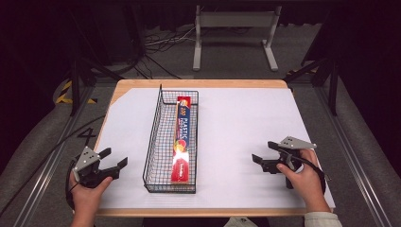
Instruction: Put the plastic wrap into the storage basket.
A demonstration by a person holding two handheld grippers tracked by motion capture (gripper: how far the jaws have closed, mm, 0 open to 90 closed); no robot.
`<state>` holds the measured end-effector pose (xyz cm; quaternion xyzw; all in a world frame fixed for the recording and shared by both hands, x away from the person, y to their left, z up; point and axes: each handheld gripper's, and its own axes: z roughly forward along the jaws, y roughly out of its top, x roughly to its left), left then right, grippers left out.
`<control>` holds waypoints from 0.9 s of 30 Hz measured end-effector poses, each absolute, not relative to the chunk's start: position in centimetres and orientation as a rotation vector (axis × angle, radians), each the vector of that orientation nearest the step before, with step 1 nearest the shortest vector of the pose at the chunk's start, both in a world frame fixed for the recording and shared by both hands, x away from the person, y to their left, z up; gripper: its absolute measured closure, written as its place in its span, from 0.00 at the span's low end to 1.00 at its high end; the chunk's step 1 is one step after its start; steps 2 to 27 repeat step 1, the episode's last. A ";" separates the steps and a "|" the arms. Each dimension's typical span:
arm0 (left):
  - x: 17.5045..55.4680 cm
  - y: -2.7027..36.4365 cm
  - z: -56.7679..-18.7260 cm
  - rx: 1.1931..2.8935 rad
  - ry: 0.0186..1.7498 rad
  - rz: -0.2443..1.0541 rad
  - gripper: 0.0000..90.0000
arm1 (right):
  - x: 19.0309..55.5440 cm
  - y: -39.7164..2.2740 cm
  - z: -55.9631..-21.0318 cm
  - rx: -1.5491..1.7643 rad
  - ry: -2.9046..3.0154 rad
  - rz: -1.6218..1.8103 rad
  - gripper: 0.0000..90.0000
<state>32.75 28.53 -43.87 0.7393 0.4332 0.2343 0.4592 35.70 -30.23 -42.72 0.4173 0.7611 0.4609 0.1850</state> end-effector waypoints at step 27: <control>32.8 28.5 -43.9 1.822 1.070 0.579 0.27 | 35.7 -30.3 -42.7 1.180 2.141 1.301 0.13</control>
